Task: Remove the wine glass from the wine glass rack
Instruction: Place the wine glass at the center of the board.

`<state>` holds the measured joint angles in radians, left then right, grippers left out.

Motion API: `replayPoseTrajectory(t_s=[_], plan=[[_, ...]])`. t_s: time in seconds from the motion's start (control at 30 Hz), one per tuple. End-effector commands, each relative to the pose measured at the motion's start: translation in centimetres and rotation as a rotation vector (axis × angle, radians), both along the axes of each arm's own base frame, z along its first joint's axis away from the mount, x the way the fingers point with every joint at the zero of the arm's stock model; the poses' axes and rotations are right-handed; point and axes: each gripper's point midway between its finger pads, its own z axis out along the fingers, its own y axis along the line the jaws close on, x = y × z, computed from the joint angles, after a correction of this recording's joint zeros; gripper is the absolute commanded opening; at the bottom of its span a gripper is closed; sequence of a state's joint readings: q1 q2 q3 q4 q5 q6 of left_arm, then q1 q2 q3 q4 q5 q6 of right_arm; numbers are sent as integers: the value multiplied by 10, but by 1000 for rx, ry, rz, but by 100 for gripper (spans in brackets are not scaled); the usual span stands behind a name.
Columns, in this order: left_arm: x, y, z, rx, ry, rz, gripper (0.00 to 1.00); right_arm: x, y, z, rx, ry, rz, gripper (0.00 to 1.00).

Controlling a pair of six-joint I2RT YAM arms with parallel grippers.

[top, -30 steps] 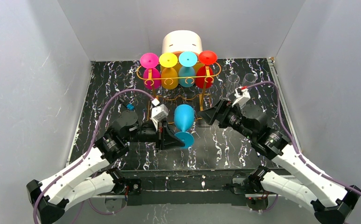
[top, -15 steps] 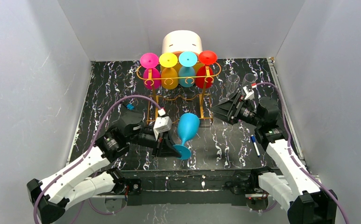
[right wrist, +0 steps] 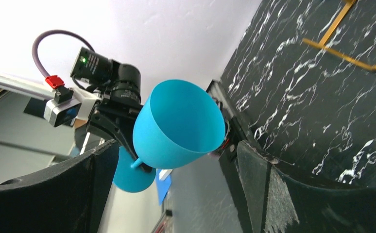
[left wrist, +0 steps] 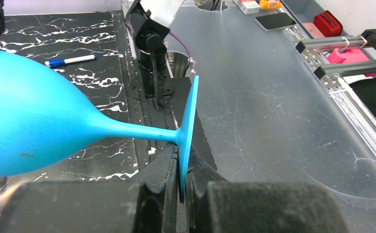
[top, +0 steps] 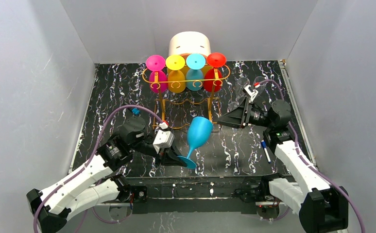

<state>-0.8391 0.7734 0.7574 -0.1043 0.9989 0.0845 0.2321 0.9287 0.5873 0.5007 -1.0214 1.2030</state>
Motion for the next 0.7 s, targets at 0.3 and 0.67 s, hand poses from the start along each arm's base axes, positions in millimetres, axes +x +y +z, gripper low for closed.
replayPoseTrajectory(t_s=[0.3,0.67], plan=[[-12,1,3,-58,-72,-124,0,-43,24,37,31,-173,253,87],[-12,0,-4,-48,-68,-146,0,-55,34,55,64,-168,394,38]])
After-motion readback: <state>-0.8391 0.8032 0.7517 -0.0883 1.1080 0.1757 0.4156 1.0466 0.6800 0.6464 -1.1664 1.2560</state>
